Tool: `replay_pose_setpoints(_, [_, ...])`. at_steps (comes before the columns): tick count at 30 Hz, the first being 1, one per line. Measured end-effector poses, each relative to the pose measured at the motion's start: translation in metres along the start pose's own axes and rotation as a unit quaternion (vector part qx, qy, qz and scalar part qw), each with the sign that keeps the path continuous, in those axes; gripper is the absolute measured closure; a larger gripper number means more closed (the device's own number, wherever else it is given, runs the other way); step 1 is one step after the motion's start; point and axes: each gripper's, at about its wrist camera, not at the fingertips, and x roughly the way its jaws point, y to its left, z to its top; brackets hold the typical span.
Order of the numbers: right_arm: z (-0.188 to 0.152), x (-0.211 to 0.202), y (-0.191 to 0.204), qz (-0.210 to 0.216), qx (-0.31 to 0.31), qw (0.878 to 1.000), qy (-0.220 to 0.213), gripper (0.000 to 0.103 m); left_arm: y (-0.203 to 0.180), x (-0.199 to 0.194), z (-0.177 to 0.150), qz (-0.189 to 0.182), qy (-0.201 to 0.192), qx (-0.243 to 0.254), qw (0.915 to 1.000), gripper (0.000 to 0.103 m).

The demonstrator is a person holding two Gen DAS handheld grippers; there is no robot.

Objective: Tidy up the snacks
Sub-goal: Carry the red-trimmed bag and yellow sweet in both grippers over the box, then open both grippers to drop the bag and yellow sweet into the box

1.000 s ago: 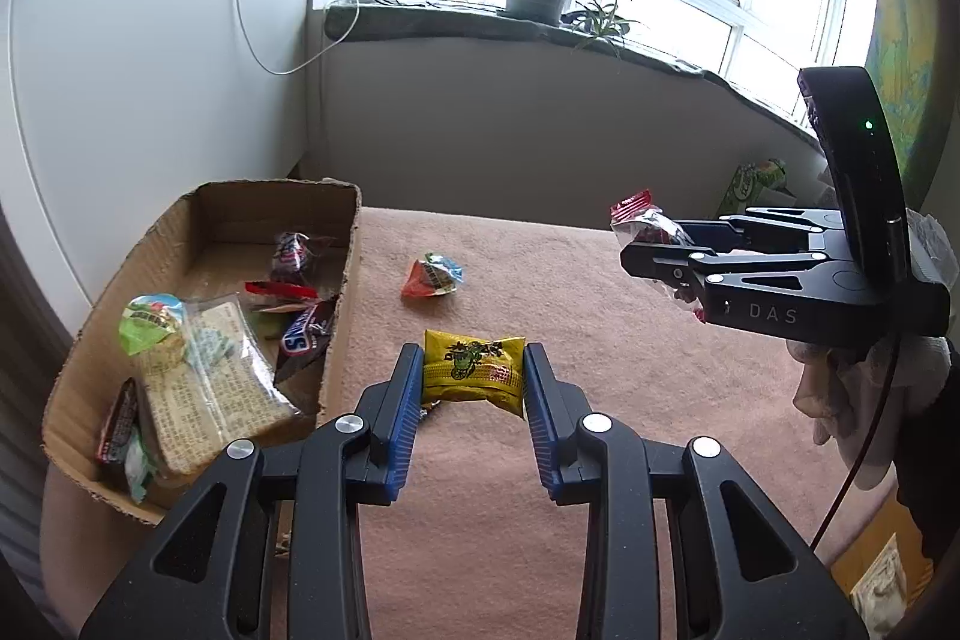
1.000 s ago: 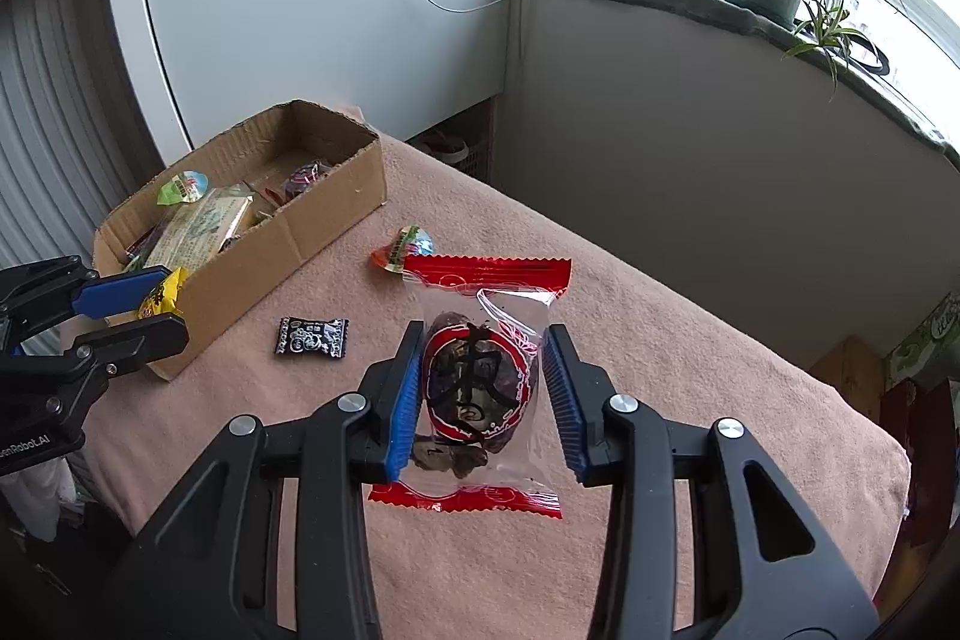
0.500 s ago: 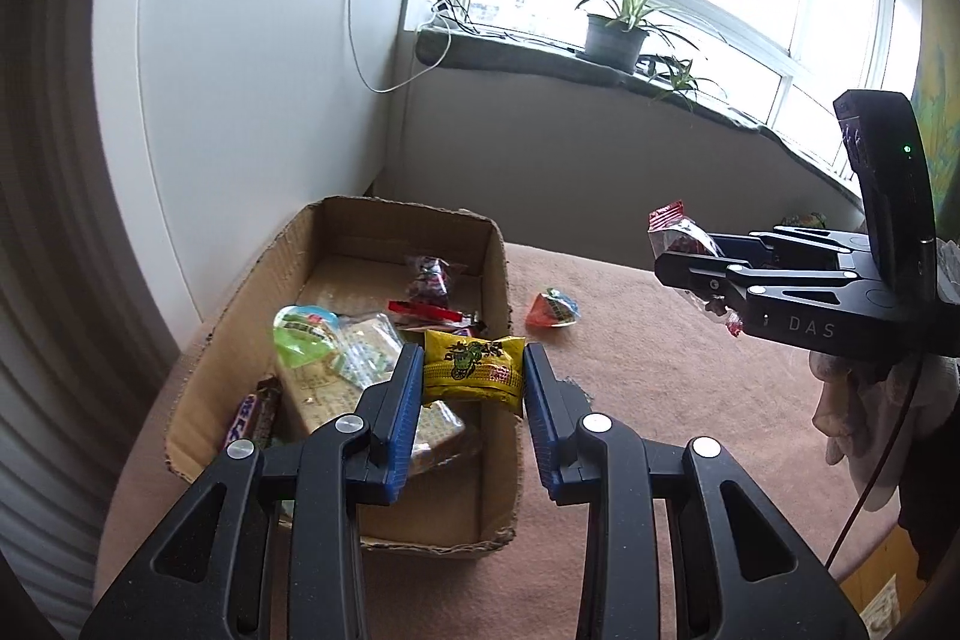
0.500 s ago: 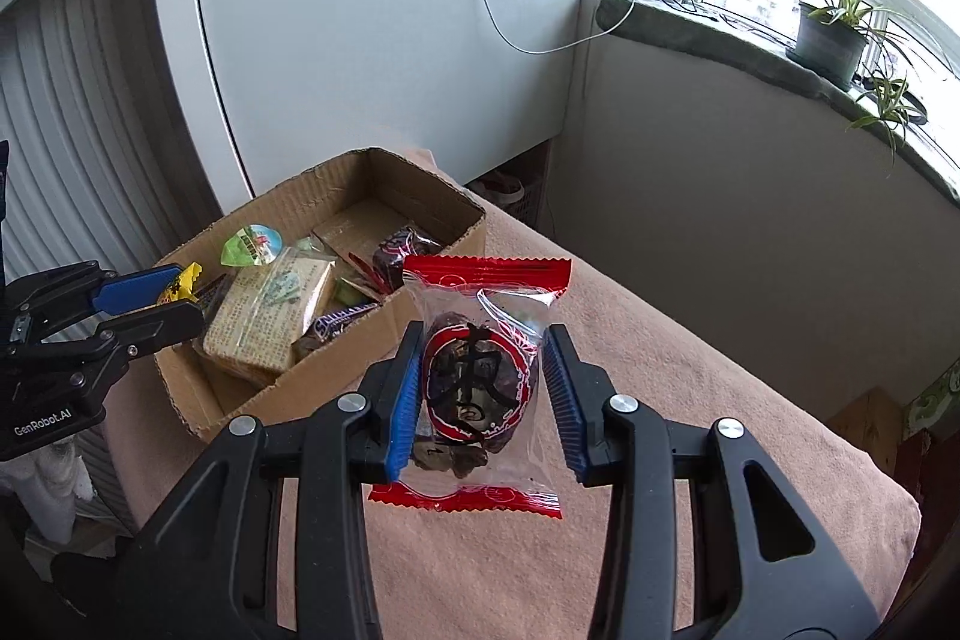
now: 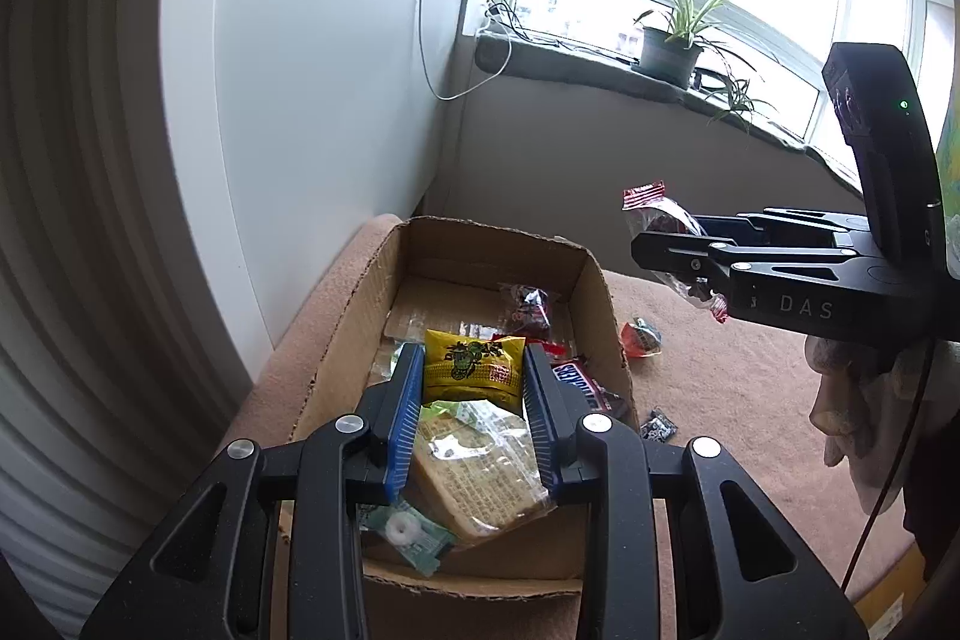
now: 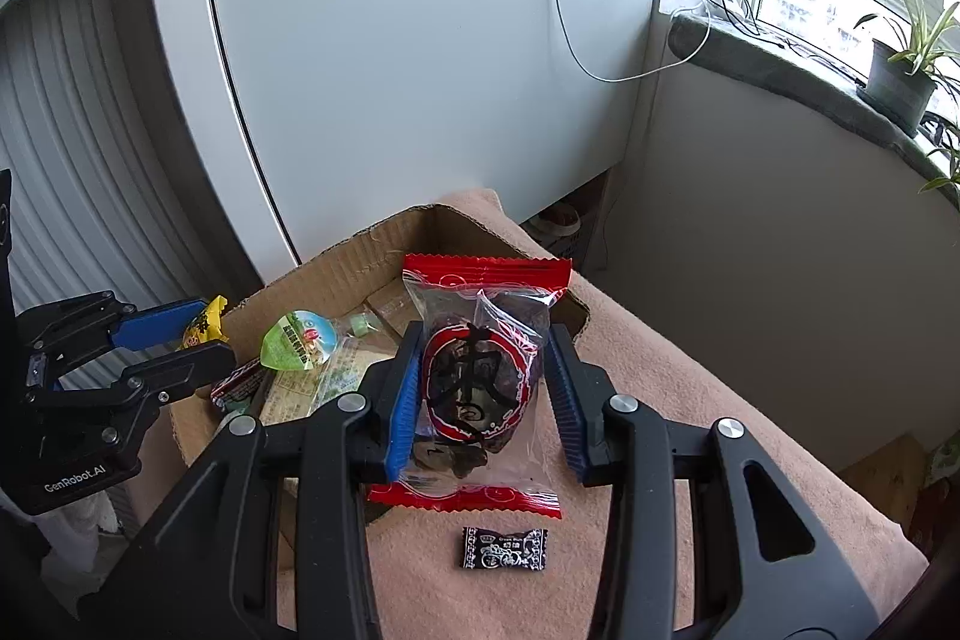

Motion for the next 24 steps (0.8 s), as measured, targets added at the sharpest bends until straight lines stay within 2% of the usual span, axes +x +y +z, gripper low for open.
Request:
replay_pose_setpoints(8, [0.018, 0.037, 0.014, 0.008, -0.003, 1.000, 0.022, 0.063, 0.009, 0.022, 0.012, 0.001, 0.011, -0.005, 0.9999, 0.072])
replay_pose_setpoints(14, [0.025, 0.062, 0.011, 0.024, 0.017, 0.999, 0.043, 0.063, 0.009, 0.032, 0.011, 0.004, 0.021, -0.001, 0.9998, 0.072])
replay_pose_setpoints(21, [0.026, 0.075, 0.013, 0.030, 0.018, 0.998, 0.052, 0.062, 0.010, 0.038, 0.010, 0.010, 0.030, -0.001, 0.9995, 0.072])
replay_pose_setpoints(24, [0.025, 0.078, 0.012, 0.033, 0.022, 0.998, 0.056, 0.054, 0.011, 0.040, 0.010, 0.009, 0.035, 0.000, 0.9994, 0.070])
